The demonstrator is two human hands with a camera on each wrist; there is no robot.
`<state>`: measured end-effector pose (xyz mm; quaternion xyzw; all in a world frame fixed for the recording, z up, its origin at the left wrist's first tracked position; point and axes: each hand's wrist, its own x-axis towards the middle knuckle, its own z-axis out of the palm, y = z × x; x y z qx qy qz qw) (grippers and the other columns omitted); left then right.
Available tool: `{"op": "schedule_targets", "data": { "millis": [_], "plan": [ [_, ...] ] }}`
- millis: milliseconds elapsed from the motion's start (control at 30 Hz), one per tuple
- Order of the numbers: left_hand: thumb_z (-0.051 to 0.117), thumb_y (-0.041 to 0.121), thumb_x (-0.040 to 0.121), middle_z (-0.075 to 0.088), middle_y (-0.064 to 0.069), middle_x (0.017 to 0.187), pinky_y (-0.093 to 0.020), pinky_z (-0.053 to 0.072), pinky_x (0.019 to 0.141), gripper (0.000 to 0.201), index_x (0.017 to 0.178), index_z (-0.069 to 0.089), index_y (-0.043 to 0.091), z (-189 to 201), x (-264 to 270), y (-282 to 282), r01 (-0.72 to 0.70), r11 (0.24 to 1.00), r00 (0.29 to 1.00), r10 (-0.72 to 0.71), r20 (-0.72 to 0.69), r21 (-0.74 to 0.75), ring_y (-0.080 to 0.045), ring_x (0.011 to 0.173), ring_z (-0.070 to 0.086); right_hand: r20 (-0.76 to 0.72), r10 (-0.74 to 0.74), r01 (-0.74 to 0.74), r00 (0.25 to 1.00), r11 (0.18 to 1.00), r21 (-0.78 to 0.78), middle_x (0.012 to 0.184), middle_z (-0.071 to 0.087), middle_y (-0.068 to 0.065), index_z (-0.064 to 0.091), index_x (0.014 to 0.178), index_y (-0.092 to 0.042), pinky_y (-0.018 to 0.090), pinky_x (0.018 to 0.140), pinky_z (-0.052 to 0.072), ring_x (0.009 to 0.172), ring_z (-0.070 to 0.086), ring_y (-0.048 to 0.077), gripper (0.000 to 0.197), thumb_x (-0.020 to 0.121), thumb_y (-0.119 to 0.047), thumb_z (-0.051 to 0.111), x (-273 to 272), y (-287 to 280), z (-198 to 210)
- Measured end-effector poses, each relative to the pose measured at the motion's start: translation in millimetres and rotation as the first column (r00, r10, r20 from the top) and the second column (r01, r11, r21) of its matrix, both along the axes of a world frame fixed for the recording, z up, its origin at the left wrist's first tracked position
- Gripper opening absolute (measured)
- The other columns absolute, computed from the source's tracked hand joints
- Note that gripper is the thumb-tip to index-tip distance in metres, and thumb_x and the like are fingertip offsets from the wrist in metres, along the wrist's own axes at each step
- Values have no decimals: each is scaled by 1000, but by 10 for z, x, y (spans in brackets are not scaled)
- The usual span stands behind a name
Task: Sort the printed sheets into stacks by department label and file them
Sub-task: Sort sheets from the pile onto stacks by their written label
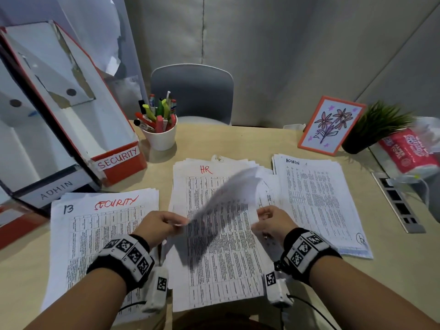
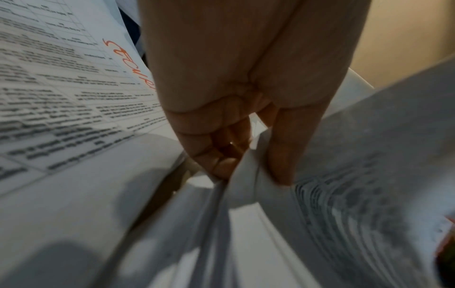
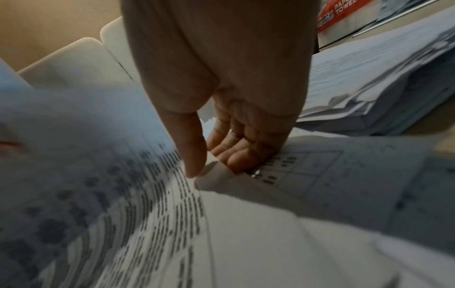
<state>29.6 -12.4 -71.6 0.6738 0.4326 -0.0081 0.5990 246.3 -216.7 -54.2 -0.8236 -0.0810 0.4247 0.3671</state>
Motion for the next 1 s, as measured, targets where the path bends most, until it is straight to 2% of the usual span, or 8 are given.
{"op": "schedule_targets", "data": {
  "millis": [100, 233, 333, 433, 700, 767, 867, 1000],
  "plan": [
    [58, -19, 76, 72, 5, 92, -15, 48, 63, 41, 64, 78, 14, -49, -4, 22, 5, 999, 1000, -5, -1, -40, -15, 87, 66, 31, 62, -63, 998, 997, 46, 98, 65, 12, 61, 98, -11, 42, 76, 58, 87, 65, 28, 38, 64, 1, 74, 4, -2, -6],
    [66, -16, 75, 71, 2, 94, -19, 51, 69, 35, 61, 78, 14, -41, -22, 16, 18, 999, 1000, -18, -3, -43, -16, 88, 66, 7, 39, -39, 999, 996, 84, 73, 62, 15, 67, 86, -4, 19, 45, 43, 53, 57, 20, 22, 80, 14, 55, -10, -11, 41],
    [67, -14, 76, 74, 3, 79, -17, 54, 63, 34, 60, 77, 15, 15, -22, -9, 14, 999, 1000, -14, 6, -35, -18, 79, 68, 36, 109, -110, 993, 994, 16, 55, 60, 0, 64, 72, -13, 23, 48, 39, 49, 52, 15, 19, 72, 7, 67, -4, -10, 14],
    [65, -12, 79, 73, 3, 74, -18, 52, 59, 33, 65, 77, 16, 39, -30, -17, 6, 1000, 1000, -6, 7, 5, -19, 72, 66, 108, 139, -136, 984, 990, -37, 47, 56, -10, 53, 64, -20, 23, 51, 42, 55, 50, 12, 28, 83, -5, 67, -29, -1, 44],
    [75, 12, 80, 75, -6, 80, -25, 54, 62, 6, 87, 74, 11, 116, -66, 0, -76, 986, 996, 67, 66, 148, -19, 70, 67, 346, 163, -181, 924, 983, 19, 58, 55, -11, 56, 59, -25, 10, 49, 35, 57, 51, 4, 29, 82, -19, 72, -76, -7, 170],
    [71, 16, 84, 74, 3, 74, -27, 54, 65, 5, 81, 73, 18, 186, -52, -11, -57, 978, 996, 42, 80, 200, -15, 69, 67, 380, 162, -190, 911, 981, 37, 56, 47, -6, 45, 59, -18, 15, 49, 35, 51, 44, 7, 35, 86, -25, 67, -88, 19, 243],
    [65, 13, 88, 72, 16, 69, -18, 53, 61, 16, 80, 70, 25, 372, -8, 0, -64, 967, 985, 21, 174, 247, 0, 63, 66, 401, 147, -196, 904, 977, 83, 70, 58, 15, 46, 77, -5, 35, 64, 51, 58, 58, 17, 32, 93, -30, 56, -79, 56, 345],
    [62, 20, 90, 72, 23, 81, -29, 55, 77, 18, 85, 66, 37, 696, 25, 82, -136, 915, 949, 10, 315, 380, 2, 78, 67, 456, 92, -211, 885, 953, 218, 86, 66, 14, 53, 94, -7, 49, 80, 54, 73, 68, 17, 12, 96, -18, 50, -51, 117, 643]
  ]
}}
